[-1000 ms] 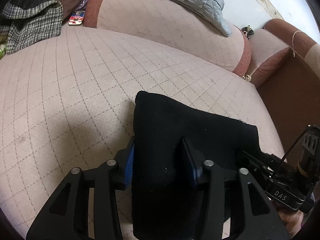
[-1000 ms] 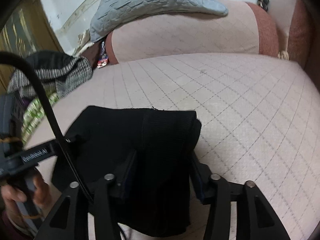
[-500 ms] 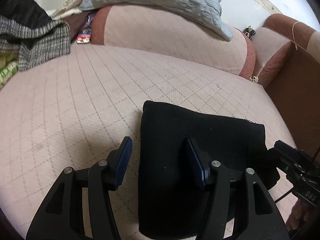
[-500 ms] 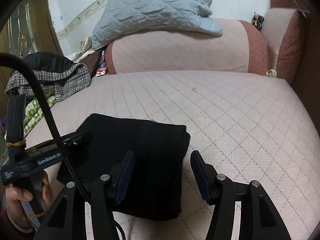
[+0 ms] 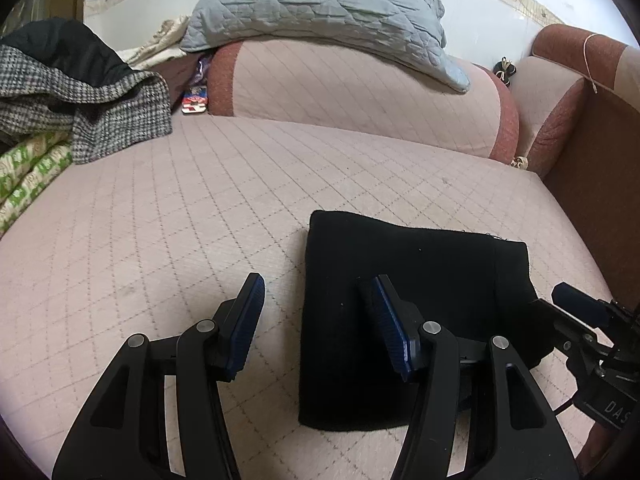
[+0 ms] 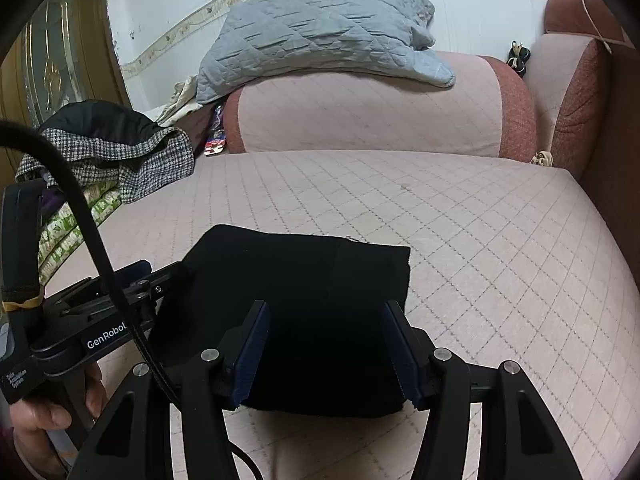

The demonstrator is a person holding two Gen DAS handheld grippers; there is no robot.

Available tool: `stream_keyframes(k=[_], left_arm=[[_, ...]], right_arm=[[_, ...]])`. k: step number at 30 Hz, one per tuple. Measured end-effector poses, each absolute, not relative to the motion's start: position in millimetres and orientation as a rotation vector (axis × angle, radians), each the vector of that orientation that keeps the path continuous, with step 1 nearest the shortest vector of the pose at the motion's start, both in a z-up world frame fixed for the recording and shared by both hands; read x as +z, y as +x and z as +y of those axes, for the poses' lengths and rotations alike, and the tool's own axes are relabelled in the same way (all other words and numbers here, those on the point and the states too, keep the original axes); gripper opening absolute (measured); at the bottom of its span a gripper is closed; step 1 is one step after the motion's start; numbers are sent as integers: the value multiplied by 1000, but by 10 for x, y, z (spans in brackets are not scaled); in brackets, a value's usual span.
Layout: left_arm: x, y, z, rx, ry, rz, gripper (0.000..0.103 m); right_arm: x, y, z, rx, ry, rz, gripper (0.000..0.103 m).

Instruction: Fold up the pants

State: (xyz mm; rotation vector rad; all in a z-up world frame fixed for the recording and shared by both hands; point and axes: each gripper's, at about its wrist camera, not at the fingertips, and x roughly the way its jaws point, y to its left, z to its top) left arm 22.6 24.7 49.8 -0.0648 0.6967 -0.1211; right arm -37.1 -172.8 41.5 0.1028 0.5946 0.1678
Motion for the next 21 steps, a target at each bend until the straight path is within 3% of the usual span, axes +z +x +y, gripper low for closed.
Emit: stream_keyframes(k=[21], left_arm=[[550, 114, 101, -61, 67, 604, 56]], right_arm=[[419, -437, -1672, 159, 95, 600, 56]])
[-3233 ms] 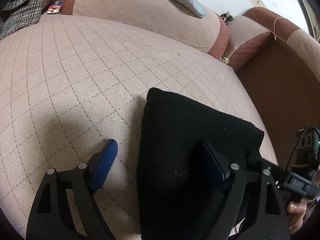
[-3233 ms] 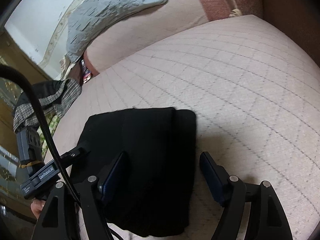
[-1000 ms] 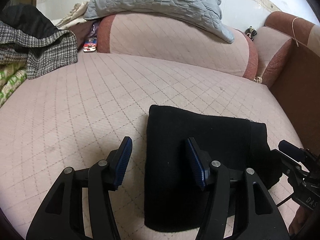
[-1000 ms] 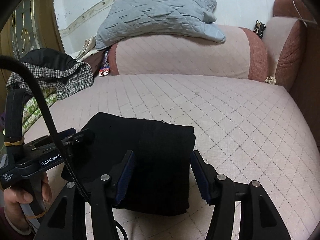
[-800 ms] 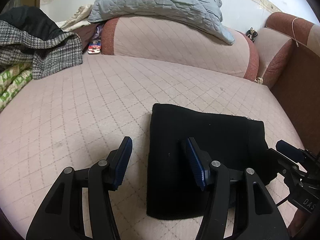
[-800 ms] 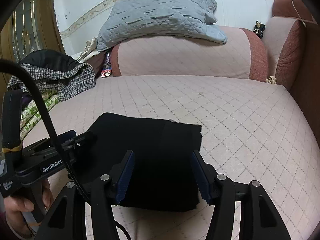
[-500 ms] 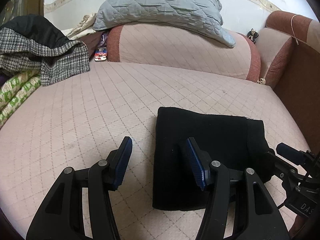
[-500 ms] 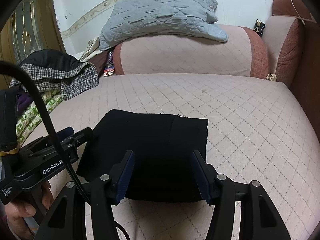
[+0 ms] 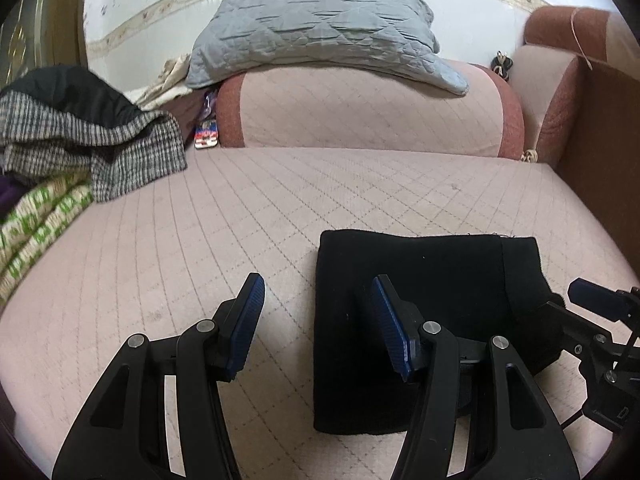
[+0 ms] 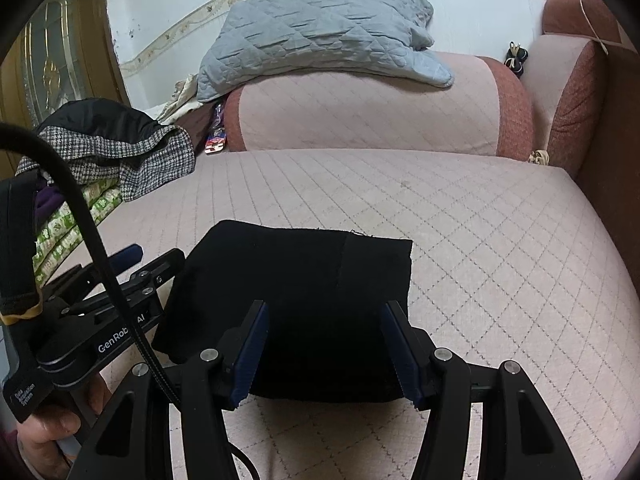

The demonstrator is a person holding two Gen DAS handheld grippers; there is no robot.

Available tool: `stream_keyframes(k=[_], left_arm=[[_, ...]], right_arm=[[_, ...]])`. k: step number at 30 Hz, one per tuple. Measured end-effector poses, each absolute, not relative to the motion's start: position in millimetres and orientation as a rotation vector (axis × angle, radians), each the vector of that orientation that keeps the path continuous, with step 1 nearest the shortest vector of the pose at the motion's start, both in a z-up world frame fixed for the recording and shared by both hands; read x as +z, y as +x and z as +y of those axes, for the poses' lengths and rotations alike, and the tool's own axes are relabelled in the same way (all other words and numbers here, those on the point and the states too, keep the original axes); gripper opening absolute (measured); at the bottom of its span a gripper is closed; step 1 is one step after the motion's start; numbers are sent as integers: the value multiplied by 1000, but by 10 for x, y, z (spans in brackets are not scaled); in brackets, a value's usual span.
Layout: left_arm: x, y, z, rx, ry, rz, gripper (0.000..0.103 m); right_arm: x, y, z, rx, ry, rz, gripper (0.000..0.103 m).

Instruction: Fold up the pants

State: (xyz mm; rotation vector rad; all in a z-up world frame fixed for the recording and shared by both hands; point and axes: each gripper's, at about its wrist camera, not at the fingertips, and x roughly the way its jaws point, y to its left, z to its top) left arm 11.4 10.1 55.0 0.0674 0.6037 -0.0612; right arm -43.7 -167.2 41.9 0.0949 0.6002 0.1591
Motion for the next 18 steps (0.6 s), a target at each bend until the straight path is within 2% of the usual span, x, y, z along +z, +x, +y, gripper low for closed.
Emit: stream_keyframes(k=[18], left_arm=[[532, 177, 100, -99, 47, 633, 56]], right_arm=[[382, -349, -1619, 155, 97, 609, 56]])
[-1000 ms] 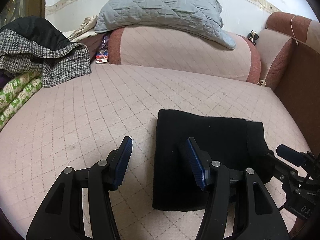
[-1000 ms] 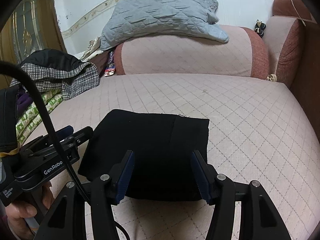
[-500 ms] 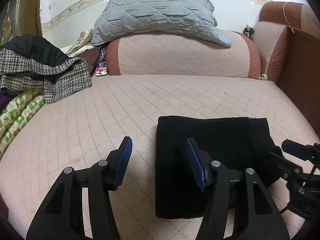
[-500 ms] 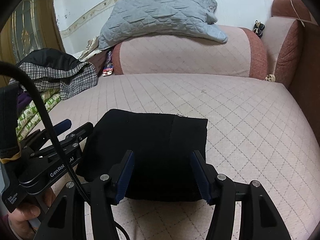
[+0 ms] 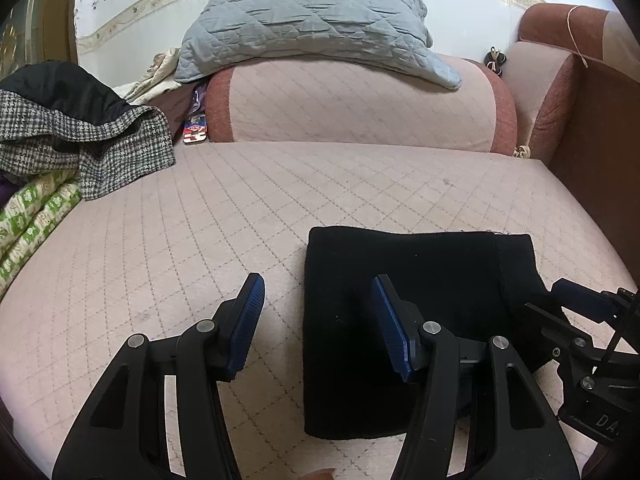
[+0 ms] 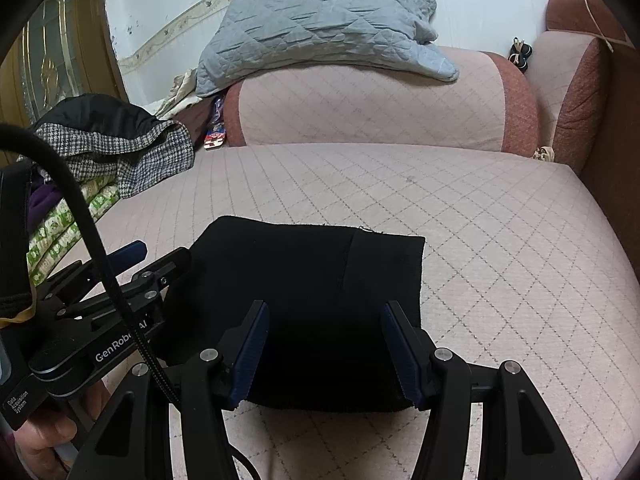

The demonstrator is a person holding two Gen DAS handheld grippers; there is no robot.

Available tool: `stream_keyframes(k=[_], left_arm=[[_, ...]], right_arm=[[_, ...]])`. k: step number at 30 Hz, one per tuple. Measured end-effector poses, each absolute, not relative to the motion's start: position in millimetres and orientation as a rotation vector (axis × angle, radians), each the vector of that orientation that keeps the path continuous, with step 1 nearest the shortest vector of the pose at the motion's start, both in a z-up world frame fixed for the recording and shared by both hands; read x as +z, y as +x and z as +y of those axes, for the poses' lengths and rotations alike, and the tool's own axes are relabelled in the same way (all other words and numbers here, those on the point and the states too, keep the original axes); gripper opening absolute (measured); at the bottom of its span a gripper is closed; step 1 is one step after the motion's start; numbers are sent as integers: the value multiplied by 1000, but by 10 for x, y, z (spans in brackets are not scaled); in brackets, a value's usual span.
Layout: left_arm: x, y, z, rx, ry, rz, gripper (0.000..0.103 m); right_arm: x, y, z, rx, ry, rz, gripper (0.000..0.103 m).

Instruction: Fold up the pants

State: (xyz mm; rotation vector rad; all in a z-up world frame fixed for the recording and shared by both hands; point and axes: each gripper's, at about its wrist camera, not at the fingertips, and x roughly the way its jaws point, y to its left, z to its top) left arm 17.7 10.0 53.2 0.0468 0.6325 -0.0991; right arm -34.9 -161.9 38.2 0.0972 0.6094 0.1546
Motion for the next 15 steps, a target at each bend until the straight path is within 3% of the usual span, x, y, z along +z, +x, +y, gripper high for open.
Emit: stream_keyframes(k=[15], left_arm=[[538, 156, 100, -100, 51, 626, 56]], right_arm=[[377, -396, -1586, 153, 104, 608, 56]])
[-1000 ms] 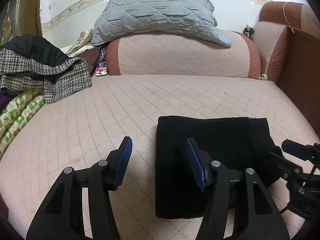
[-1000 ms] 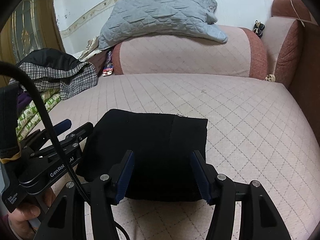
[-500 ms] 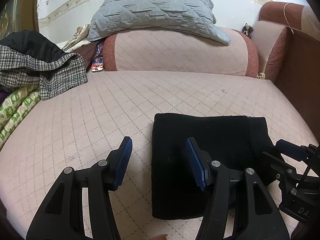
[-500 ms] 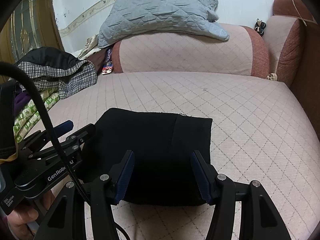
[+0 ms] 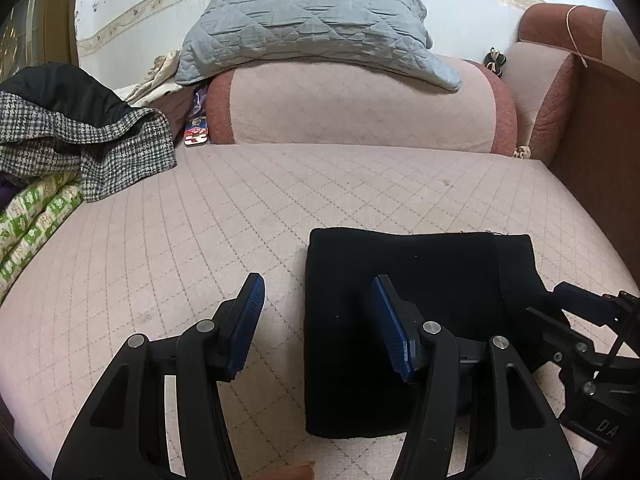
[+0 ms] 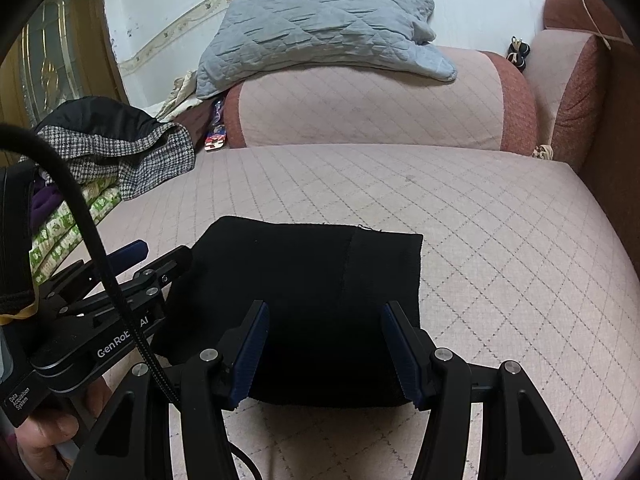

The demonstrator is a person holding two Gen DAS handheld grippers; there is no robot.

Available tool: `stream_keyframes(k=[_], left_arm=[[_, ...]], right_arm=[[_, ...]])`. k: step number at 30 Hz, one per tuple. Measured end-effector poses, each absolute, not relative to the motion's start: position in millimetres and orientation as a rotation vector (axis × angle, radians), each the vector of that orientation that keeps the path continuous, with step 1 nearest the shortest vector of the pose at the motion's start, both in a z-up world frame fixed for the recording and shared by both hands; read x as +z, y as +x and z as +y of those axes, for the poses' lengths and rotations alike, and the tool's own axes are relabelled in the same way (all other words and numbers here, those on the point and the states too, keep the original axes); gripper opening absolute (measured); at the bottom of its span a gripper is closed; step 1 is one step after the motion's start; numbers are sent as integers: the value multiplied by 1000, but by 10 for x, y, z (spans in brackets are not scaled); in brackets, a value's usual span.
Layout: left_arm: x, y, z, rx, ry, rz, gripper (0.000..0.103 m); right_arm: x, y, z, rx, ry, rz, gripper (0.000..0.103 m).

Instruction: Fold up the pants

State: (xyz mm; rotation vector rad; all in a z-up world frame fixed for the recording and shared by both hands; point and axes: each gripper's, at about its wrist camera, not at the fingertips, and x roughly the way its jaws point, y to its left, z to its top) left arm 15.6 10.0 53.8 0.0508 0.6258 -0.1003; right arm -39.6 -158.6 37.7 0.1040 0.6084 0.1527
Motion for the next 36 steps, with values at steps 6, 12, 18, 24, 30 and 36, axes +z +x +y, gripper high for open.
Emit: stream_keyframes(k=[6, 12, 18, 24, 30, 36], left_arm=[[556, 125, 97, -105, 52, 614, 56], [560, 104, 78, -109, 58, 612, 56], [585, 64, 85, -114, 51, 615, 56], [623, 10, 89, -115, 42, 612, 56], [621, -20, 99, -114, 40, 615, 56], [635, -63, 128, -123, 18, 608, 56]], right_arm=[[365, -411, -1569, 154, 103, 615, 56], [358, -443, -1596, 147, 116, 618, 56], [374, -486, -1599, 149, 113, 616, 56], [390, -515, -1550, 151, 112, 618, 56], [362, -544, -1525, 155, 112, 626, 57], [363, -591, -1516, 153, 113, 628, 57]])
